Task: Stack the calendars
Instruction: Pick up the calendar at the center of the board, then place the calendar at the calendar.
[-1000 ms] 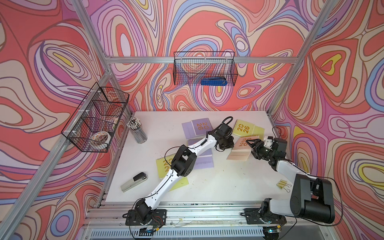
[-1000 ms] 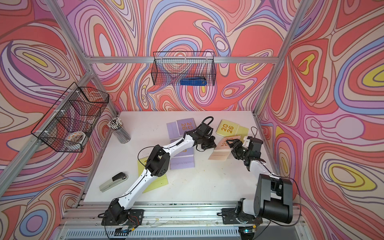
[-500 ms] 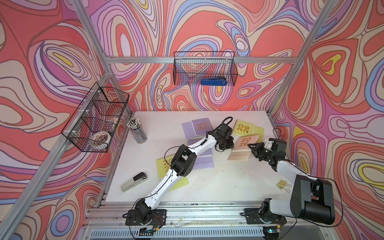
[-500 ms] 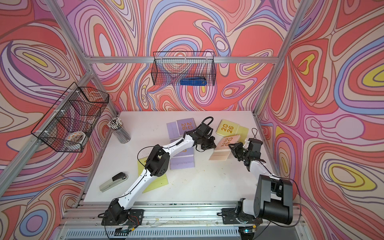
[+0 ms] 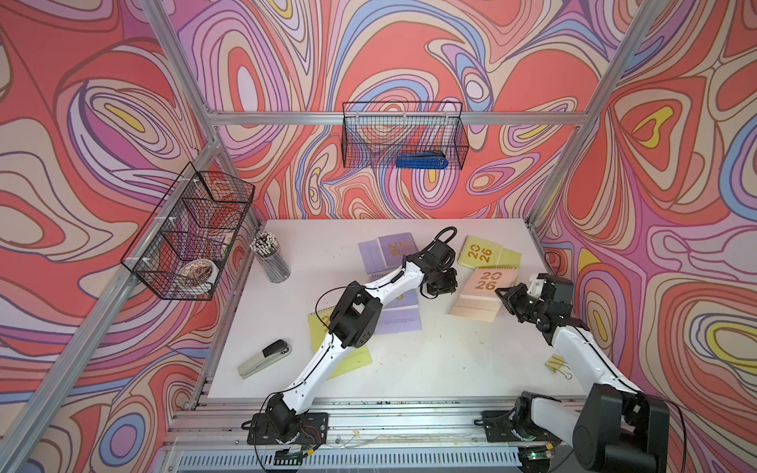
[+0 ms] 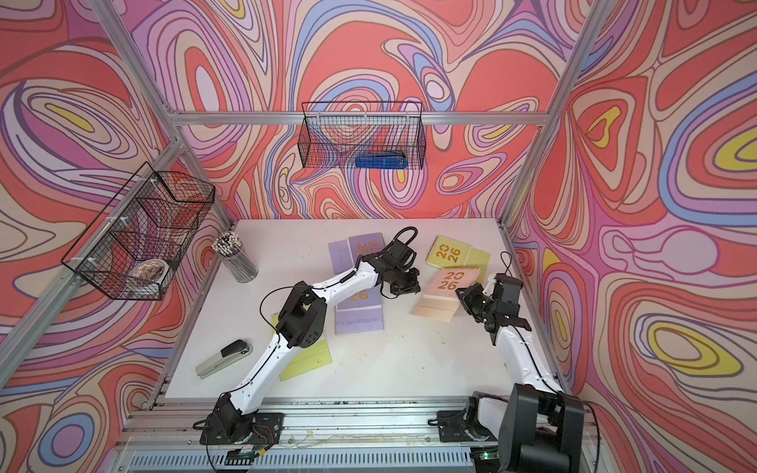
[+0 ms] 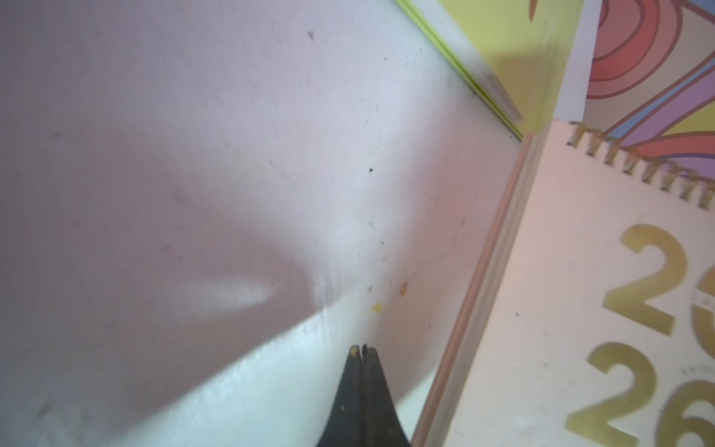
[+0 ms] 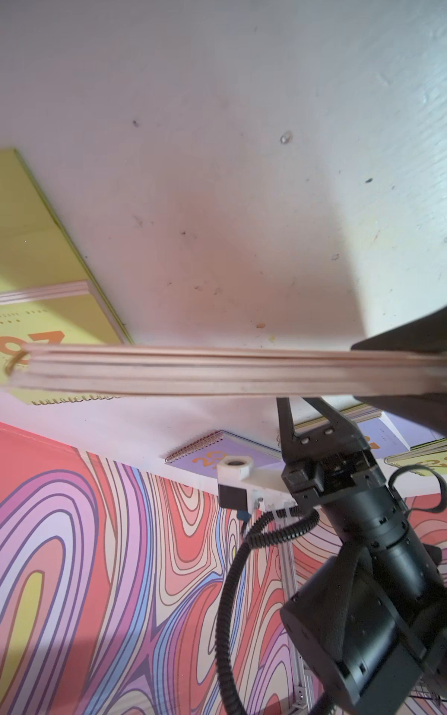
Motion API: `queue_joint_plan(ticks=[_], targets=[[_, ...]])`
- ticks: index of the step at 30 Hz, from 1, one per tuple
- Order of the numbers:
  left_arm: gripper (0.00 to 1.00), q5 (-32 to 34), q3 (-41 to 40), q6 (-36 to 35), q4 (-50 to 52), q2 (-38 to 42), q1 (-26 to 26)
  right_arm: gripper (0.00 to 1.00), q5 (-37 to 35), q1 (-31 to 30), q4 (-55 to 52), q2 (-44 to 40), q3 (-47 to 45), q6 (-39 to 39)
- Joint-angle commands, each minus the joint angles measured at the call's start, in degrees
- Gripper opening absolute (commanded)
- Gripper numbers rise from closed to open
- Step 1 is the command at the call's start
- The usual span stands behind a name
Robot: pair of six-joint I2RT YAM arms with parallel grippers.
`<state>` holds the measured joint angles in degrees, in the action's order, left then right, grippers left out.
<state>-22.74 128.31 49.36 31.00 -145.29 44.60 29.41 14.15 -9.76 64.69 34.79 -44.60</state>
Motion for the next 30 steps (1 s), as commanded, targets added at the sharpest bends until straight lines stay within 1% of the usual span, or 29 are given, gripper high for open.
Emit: queue_joint_plan(ticks=[1, 8, 14, 19, 23, 30], targets=[[0.0, 2.5, -4.0, -2.0, 0.4, 8.2, -1.3, 0.0, 0.5, -0.3, -2.0, -2.6, 3.3, 2.4], [0.0, 5.5, -21.1, -2.2, -3.7, 22.7, -3.0, 0.0, 6.5, -0.6, -1.2, -2.7, 4.1, 0.9], [0.0, 7.6, -33.2, -3.0, -2.9, 33.4, -4.2, 0.0, 8.5, -4.1, 0.1, -2.5, 4.6, -0.5], [0.0, 10.0, -42.3, -2.8, -1.9, 41.8, -5.1, 0.0, 7.1, -10.8, 1.8, -1.1, 6.1, -1.7], [0.0, 11.0, -47.9, -2.9, -1.3, 47.3, -6.1, 0.0, 6.5, -16.7, 6.8, 1.1, 5.8, -3.9], [0.0, 10.2, -58.3, -3.5, -0.9, 54.9, -11.5, 0.0, 7.1, -26.1, 14.3, 9.2, 7.5, -5.0]])
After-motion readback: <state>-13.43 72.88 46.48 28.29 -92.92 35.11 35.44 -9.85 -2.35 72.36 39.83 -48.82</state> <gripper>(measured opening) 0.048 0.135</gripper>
